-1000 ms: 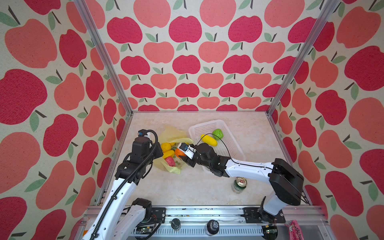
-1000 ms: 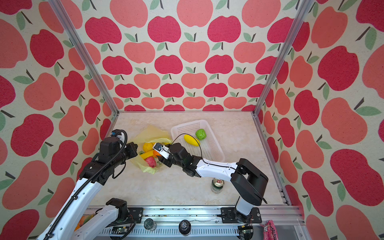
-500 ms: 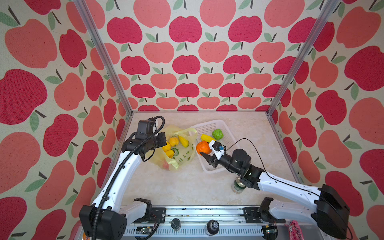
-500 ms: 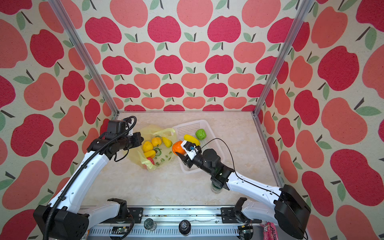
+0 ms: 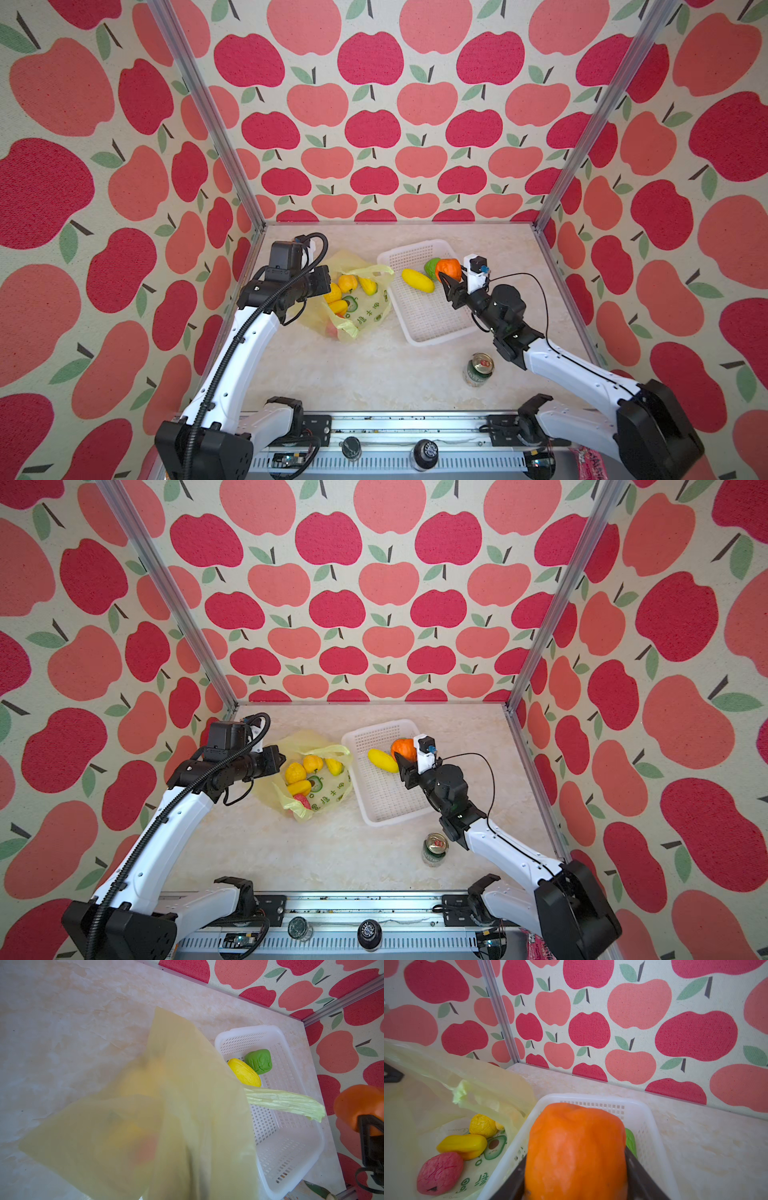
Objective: Untie the knot of the plastic bag and take out the fruit
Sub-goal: 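Carry the orange fruit with the right gripper into the basket and release, then move the open right gripper back into the bag over the fruit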
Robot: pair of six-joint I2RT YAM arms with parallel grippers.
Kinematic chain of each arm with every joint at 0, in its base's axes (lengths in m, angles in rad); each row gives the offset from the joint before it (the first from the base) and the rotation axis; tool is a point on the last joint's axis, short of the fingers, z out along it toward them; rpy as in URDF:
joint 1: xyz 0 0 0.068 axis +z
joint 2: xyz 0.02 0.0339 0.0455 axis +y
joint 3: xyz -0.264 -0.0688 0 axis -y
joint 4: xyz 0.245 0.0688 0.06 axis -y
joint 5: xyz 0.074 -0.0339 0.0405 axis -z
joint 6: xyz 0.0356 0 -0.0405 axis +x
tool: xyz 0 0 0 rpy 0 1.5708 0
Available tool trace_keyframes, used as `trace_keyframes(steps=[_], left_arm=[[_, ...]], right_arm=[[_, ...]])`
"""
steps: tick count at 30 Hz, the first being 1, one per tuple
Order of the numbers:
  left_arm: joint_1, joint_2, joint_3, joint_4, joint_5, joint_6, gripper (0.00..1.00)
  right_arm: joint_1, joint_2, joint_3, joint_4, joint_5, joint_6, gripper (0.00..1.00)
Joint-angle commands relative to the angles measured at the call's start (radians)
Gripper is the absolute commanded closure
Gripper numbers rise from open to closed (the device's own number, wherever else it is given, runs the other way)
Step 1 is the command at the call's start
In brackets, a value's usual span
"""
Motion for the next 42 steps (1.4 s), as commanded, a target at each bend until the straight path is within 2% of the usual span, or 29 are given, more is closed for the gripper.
trace_keyframes(steps=[1, 7, 20, 23, 25, 27, 30, 32, 35, 38, 42], left_arm=[[0.006, -0.025, 0.015, -0.007, 0.024, 0.021, 1.0], [0.007, -0.016, 0.013, 0.008, 0.051, 0.031, 1.0], [0.012, -0.013, 0.003, 0.025, 0.052, 0.061, 1.0], [0.015, -0.018, 0.002, 0.025, 0.052, 0.06, 1.0], [0.015, -0.018, 0.002, 0.027, 0.058, 0.059, 1.0], [0.016, -0.012, 0.003, 0.023, 0.066, 0.057, 1.0], [0.017, 0.0, 0.017, -0.006, 0.064, 0.034, 1.0], [0.03, 0.015, 0.026, -0.07, 0.024, -0.086, 1.0], [0.03, -0.002, -0.057, -0.002, 0.086, -0.197, 1.0], [0.025, -0.042, -0.135, 0.074, 0.028, -0.218, 1.0], [0.024, -0.161, -0.287, 0.273, -0.032, -0.212, 1.0]], right_arm=[[-0.023, 0.127, 0.125, -0.096, -0.033, 0.089, 0.8], [-0.027, 0.368, 0.334, -0.241, -0.175, 0.105, 0.79], [-0.025, 0.662, 0.645, -0.519, -0.418, 0.038, 0.7], [-0.011, 0.709, 0.692, -0.561, -0.435, 0.023, 0.67], [-0.003, 0.725, 0.707, -0.571, -0.411, 0.019, 0.6], [-0.001, 0.732, 0.714, -0.576, -0.409, 0.02, 0.55], [-0.001, 0.711, 0.682, -0.54, -0.393, 0.029, 0.35], [-0.004, 0.673, 0.637, -0.499, -0.371, 0.036, 0.27], [-0.008, 0.592, 0.544, -0.424, -0.321, 0.038, 0.19], [-0.015, 0.507, 0.447, -0.347, -0.283, 0.037, 0.11], [-0.02, 0.363, 0.298, -0.225, -0.211, 0.037, 0.1]])
